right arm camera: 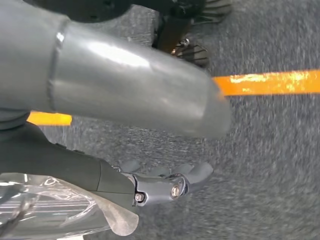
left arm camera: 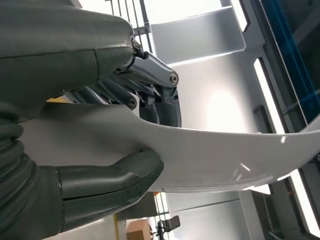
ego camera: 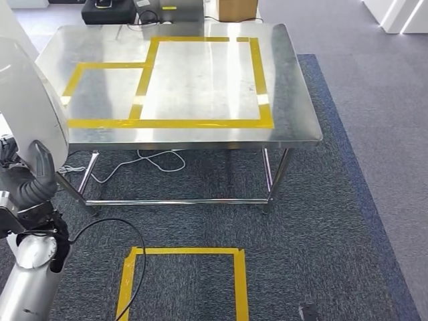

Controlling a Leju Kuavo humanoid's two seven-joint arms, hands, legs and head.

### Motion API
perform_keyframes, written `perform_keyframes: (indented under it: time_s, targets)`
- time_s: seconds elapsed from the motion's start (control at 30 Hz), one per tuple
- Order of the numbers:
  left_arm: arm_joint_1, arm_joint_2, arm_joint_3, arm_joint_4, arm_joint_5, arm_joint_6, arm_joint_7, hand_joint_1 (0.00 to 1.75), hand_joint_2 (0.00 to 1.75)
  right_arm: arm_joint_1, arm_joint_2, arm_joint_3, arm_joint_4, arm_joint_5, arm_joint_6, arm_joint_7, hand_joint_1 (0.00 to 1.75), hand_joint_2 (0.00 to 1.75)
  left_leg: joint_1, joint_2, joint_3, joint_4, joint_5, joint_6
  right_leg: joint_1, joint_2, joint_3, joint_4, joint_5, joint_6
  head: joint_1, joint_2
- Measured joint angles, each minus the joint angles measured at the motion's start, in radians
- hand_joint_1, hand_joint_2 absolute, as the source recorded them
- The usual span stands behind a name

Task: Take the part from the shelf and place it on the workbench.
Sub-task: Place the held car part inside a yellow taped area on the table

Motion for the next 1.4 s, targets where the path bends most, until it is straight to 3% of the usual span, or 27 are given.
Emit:
perform_keyframes:
  time_s: [0.07, 0.13, 0.17, 0.2, 0.3, 0.37, 0.43, 0.5, 0.57, 0.63, 0.67, 0.7, 0.73, 0.8, 0.83, 0.9, 1.0, 1.07, 1.17, 1.2, 1.23, 1.3, 1.33, 1.4]
  targets:
    - [-0.003, -0.001, 0.000, 0.000, 0.000, 0.000, 0.000, 1.75, 1.75, -0.005, 0.000, 0.001, 0.000, 0.001, 0.001, 0.000, 0.00, 0.00, 0.006, 0.000, 0.016, -0.008, -0.006, 0.004, -0.004, -0.001, -0.063, 0.102, -0.029, 0.009, 0.003, 0.000]
    - [-0.001, -0.001, 0.000, 0.000, 0.000, 0.000, 0.000, 1.75, 1.75, -0.006, 0.000, 0.001, 0.001, 0.001, 0.002, 0.001, 0.00, 0.00, 0.008, 0.000, 0.023, -0.008, -0.017, 0.004, -0.010, -0.001, -0.156, 0.226, -0.072, 0.017, 0.004, 0.000]
    - [0.001, -0.001, 0.000, 0.000, 0.000, 0.000, 0.000, 1.75, 1.75, -0.004, 0.000, 0.001, 0.001, 0.002, 0.002, 0.002, 0.00, 0.00, 0.008, -0.001, 0.030, -0.008, -0.024, 0.003, -0.011, -0.001, -0.187, 0.253, -0.079, 0.021, 0.004, 0.000]
    - [0.003, -0.001, 0.000, 0.000, 0.000, 0.001, 0.000, 1.75, 1.75, -0.002, 0.000, 0.001, 0.001, 0.002, 0.002, 0.002, 0.00, 0.00, 0.010, -0.002, 0.040, -0.008, -0.032, 0.001, -0.013, -0.001, -0.202, 0.244, -0.065, 0.024, 0.004, 0.000]
    - [0.005, -0.001, 0.000, 0.000, 0.000, 0.002, 0.000, 1.75, 1.75, 0.001, -0.001, 0.001, 0.001, 0.002, 0.003, 0.003, 0.00, 0.00, 0.012, -0.002, 0.074, -0.006, -0.060, -0.012, -0.016, -0.004, -0.162, 0.064, 0.066, 0.025, 0.004, 0.000]
    - [0.003, -0.001, 0.000, 0.001, 0.000, 0.002, 0.001, 1.75, 1.75, 0.001, -0.001, 0.001, 0.001, 0.002, 0.003, 0.004, 0.00, 0.00, 0.010, -0.002, 0.083, -0.005, -0.074, -0.023, -0.013, -0.006, -0.135, -0.011, 0.105, 0.010, 0.003, 0.000]
    - [0.002, -0.001, 0.000, 0.001, 0.000, 0.002, 0.001, 1.75, 1.75, 0.002, -0.001, 0.001, 0.002, 0.002, 0.003, 0.006, 0.00, 0.00, 0.008, -0.002, 0.086, -0.004, -0.077, -0.033, -0.011, -0.006, -0.123, -0.019, 0.101, -0.010, 0.003, 0.000]
    - [0.002, -0.001, 0.000, 0.001, 0.000, 0.002, 0.001, 1.75, 1.75, 0.003, -0.001, 0.001, 0.002, 0.003, 0.003, 0.007, 0.00, 0.00, 0.009, -0.002, 0.069, 0.038, -0.074, -0.041, -0.014, -0.006, -0.110, -0.024, 0.101, -0.023, 0.001, 0.000]
    - [0.002, 0.001, 0.000, 0.001, 0.001, 0.003, 0.001, 1.75, 1.75, 0.002, -0.001, 0.002, 0.002, 0.003, 0.003, 0.007, 0.00, 0.00, 0.011, -0.001, 0.005, 0.152, -0.095, -0.051, -0.017, -0.005, -0.093, -0.029, 0.093, -0.033, -0.001, 0.000]
    - [0.006, 0.003, 0.001, 0.001, 0.001, 0.004, 0.001, 1.75, 1.75, 0.002, -0.001, 0.002, 0.002, 0.003, 0.003, 0.007, 0.00, 0.00, 0.013, -0.001, -0.072, 0.269, -0.152, -0.056, -0.016, -0.003, -0.078, -0.030, 0.080, -0.038, -0.002, 0.000]
    - [0.009, 0.004, 0.001, 0.001, 0.002, 0.004, 0.002, 1.75, 1.75, 0.003, -0.001, 0.002, 0.002, 0.003, 0.003, 0.007, 0.00, 0.00, 0.013, -0.001, -0.096, 0.296, -0.171, -0.056, -0.015, -0.002, -0.070, -0.030, 0.073, -0.039, -0.003, 0.000]
    - [0.011, 0.004, 0.001, 0.001, 0.002, 0.005, 0.002, 1.75, 1.75, 0.003, -0.001, 0.002, 0.002, 0.003, 0.004, 0.007, 0.00, 0.00, 0.012, -0.001, -0.106, 0.290, -0.168, -0.054, -0.013, 0.000, -0.060, -0.030, 0.065, -0.039, -0.003, 0.000]
    - [0.012, 0.005, 0.001, 0.001, 0.002, 0.005, 0.002, 1.75, 1.75, 0.004, -0.001, 0.002, 0.003, 0.003, 0.004, 0.007, 0.00, 0.00, 0.011, -0.001, -0.098, 0.250, -0.139, -0.048, -0.011, 0.001, -0.049, -0.030, 0.058, -0.039, -0.003, 0.000]
    - [0.013, 0.007, 0.001, 0.001, 0.002, 0.005, 0.002, 1.75, 1.75, 0.003, -0.001, 0.003, 0.003, 0.004, 0.004, 0.007, 0.00, 0.00, 0.004, -0.001, -0.056, 0.118, -0.045, -0.030, -0.007, 0.002, -0.026, -0.030, 0.042, -0.037, -0.002, 0.000]
    - [0.012, 0.007, 0.002, 0.001, 0.002, 0.005, 0.002, 1.75, 1.75, 0.003, 0.000, 0.003, 0.004, 0.004, 0.004, 0.007, 0.00, 0.00, 0.000, -0.001, -0.037, 0.061, -0.019, -0.021, -0.005, 0.003, -0.020, -0.030, 0.035, -0.034, -0.002, 0.000]
    - [0.012, 0.008, 0.002, 0.002, 0.002, 0.005, 0.003, 1.75, 1.75, 0.001, 0.001, 0.004, 0.005, 0.004, 0.003, 0.008, 0.00, 0.00, -0.007, -0.001, -0.021, 0.012, -0.007, -0.010, -0.005, 0.002, -0.016, -0.029, 0.028, -0.022, -0.001, 0.000]
    - [0.011, 0.009, 0.003, 0.002, 0.003, 0.005, 0.005, 1.75, 1.75, 0.001, -0.001, 0.006, 0.005, 0.007, 0.004, 0.008, 0.00, 0.00, -0.001, -0.003, 0.006, -0.008, -0.005, -0.001, -0.005, 0.000, -0.014, -0.011, 0.023, -0.003, -0.001, 0.000]
    - [0.010, 0.008, 0.004, 0.002, 0.003, 0.005, 0.006, 1.75, 1.75, -0.003, -0.002, 0.007, 0.005, 0.008, 0.005, 0.008, 0.00, 0.00, 0.004, -0.002, 0.023, -0.012, -0.010, 0.004, -0.007, -0.001, -0.054, 0.061, -0.009, 0.007, 0.003, 0.000]
    - [0.011, 0.009, 0.004, 0.005, 0.004, 0.005, 0.008, 1.75, 1.75, -0.004, -0.002, 0.008, 0.005, 0.009, 0.006, 0.009, 0.00, 0.00, 0.003, -0.003, 0.033, -0.011, -0.025, 0.006, -0.012, -0.001, -0.172, 0.229, -0.067, 0.017, 0.005, 0.000]
    - [0.013, 0.009, 0.004, 0.007, 0.005, 0.005, 0.008, 1.75, 1.75, -0.002, -0.002, 0.008, 0.005, 0.009, 0.006, 0.009, 0.00, 0.00, 0.003, -0.004, 0.039, -0.011, -0.032, 0.006, -0.013, -0.001, -0.193, 0.239, -0.060, 0.019, 0.006, 0.000]
    - [0.015, 0.009, 0.004, 0.008, 0.006, 0.005, 0.009, 1.75, 1.75, 0.000, -0.002, 0.008, 0.005, 0.009, 0.006, 0.009, 0.00, 0.00, 0.003, -0.005, 0.048, -0.011, -0.040, 0.004, -0.013, -0.001, -0.194, 0.210, -0.029, 0.019, 0.006, 0.000]
    - [0.016, 0.009, 0.004, 0.011, 0.008, 0.005, 0.011, 1.75, 1.75, 0.001, -0.003, 0.009, 0.005, 0.009, 0.006, 0.009, 0.00, 0.00, 0.003, -0.005, 0.070, -0.011, -0.057, -0.002, -0.013, -0.002, -0.158, 0.084, 0.062, 0.019, 0.006, 0.000]
    - [0.016, 0.009, 0.005, 0.012, 0.009, 0.005, 0.011, 1.75, 1.75, 0.000, -0.004, 0.009, 0.005, 0.009, 0.006, 0.009, 0.00, 0.00, 0.003, -0.005, 0.077, -0.011, -0.064, -0.005, -0.011, -0.003, -0.140, 0.026, 0.086, 0.016, 0.004, 0.000]
    - [0.015, 0.009, 0.007, 0.015, 0.011, 0.005, 0.013, 1.75, 1.75, 0.000, -0.004, 0.010, 0.005, 0.010, 0.007, 0.010, 0.00, 0.00, 0.001, -0.004, 0.080, -0.010, -0.072, -0.015, -0.007, -0.005, -0.121, -0.019, 0.094, 0.000, 0.000, 0.000]
